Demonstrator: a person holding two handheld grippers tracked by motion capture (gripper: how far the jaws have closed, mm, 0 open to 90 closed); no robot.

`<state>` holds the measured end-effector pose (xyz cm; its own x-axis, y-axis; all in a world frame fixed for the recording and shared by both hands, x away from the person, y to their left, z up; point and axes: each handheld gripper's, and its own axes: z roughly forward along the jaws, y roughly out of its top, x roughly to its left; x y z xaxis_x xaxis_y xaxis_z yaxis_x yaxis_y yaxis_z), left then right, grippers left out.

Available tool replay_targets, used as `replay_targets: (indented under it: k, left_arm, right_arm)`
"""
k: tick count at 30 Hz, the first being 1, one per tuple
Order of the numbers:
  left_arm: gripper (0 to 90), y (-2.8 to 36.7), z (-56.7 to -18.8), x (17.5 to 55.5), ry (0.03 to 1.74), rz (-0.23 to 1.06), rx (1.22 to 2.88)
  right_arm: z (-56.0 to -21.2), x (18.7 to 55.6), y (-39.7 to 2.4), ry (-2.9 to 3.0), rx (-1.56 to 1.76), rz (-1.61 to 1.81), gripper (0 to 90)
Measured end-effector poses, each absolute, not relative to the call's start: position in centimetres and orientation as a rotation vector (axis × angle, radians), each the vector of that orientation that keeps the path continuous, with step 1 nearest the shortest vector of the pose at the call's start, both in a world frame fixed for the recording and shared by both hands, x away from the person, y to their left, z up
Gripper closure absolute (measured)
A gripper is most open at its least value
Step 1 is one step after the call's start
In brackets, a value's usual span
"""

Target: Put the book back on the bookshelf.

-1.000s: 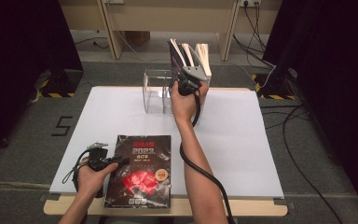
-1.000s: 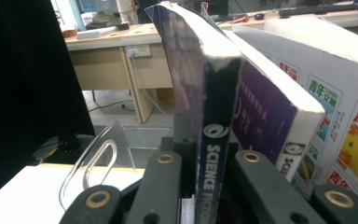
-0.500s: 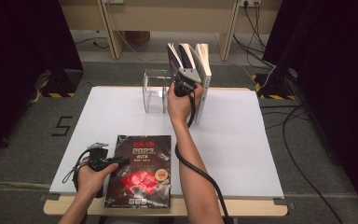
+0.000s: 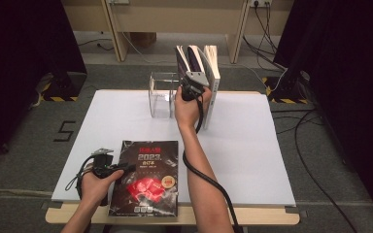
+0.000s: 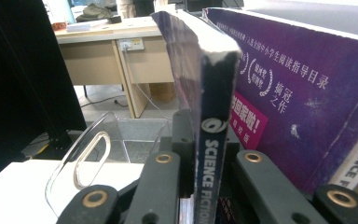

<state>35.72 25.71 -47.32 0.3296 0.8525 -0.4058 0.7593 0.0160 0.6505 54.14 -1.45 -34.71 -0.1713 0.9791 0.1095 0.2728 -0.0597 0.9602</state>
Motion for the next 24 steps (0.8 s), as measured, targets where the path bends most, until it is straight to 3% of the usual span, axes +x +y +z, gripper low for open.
replay_targets:
  k: [13,24]
  left_arm:
    - [55.3,25.3,-47.5,35.7,1.44,0.132,1.766]
    - [55.3,25.1,-47.6,35.6,1.439,0.131,1.767]
  right_arm:
    - [-35.1,52.4,-2.1,1.548,1.353,1.274,73.8]
    - [-35.7,49.9,-3.6,1.56,1.344,1.282,73.2]
